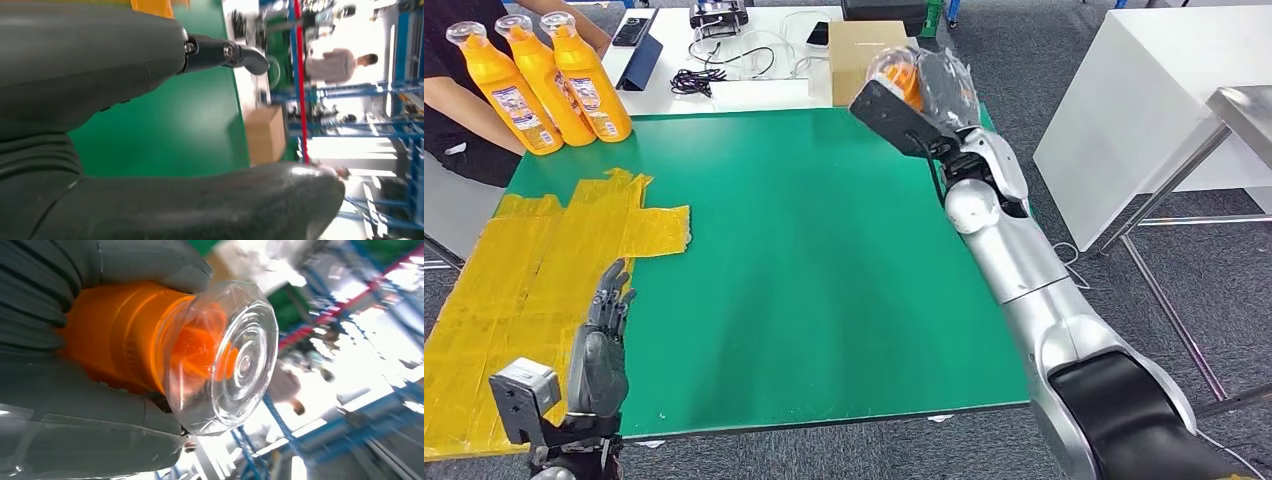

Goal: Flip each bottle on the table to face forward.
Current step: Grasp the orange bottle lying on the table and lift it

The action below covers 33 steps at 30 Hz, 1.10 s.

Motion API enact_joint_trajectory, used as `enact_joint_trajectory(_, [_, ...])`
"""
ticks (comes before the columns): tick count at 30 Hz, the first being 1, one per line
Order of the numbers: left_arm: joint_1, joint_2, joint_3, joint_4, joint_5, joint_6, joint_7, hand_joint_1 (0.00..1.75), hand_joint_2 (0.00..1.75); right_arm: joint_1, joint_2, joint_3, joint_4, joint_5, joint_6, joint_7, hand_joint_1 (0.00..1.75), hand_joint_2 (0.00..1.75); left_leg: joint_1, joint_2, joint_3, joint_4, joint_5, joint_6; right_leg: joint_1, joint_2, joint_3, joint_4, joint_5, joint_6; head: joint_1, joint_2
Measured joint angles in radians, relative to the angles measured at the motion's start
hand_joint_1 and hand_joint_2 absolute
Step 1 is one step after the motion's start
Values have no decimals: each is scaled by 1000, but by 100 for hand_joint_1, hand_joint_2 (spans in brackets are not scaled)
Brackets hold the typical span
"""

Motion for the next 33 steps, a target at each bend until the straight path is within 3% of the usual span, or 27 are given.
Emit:
enact_joint_trajectory(3, [-47, -4, -30, 43, 40, -32, -6, 0, 0, -19, 8, 3, -71, -89, 20, -9, 175, 175, 0, 0, 0, 0, 0, -1, 1, 0, 0, 1, 0, 0, 0, 0])
enact_joint_trajectory(7, [-113, -14, -60, 103, 58, -34, -14, 0, 175, -47, 38, 20, -130, -124, 24, 2, 175, 175, 1, 1, 0, 0, 1, -1, 1, 0, -1, 2, 0, 0, 0, 0])
enact_joint_trajectory(11, [-140, -17, -76, 141, 70, -27, -8, 0, 175, -52, 66, 42, -163, -148, 14, -5, 175, 175, 1, 0, 0, 0, 1, -1, 1, 0, -1, 2, 0, 0, 0, 0])
enact_joint_trajectory(16, [-168, -30, -78, 167, 134, -29, -53, 0, 175, -30, 159, 101, -203, -211, -34, -27, 175, 175, 1, 4, -1, 0, 1, -1, 1, 3, -3, 3, 0, 0, 0, 0])
enact_joint_trajectory(20, [-178, -38, -78, 170, 109, 33, -111, 0, 175, -5, 214, 153, -227, -279, -78, -44, 175, 175, 2, 2, -1, 0, 1, -1, 2, 3, -3, 3, 0, -1, 0, 0])
enact_joint_trajectory(25, [-195, -44, -82, 170, 55, 125, -159, 0, 175, 15, 248, 184, -234, -334, -92, -59, 175, 175, 1, 2, -1, -1, 1, -1, 1, 3, -3, 3, 0, -1, 0, 0])
enact_joint_trajectory(33, [-206, -50, -85, 167, 39, 155, -183, 0, 175, 30, 274, 209, -234, -355, -100, -70, 175, 175, 1, 2, -1, 0, 1, -1, 1, 3, -3, 3, 0, -1, 0, 0])
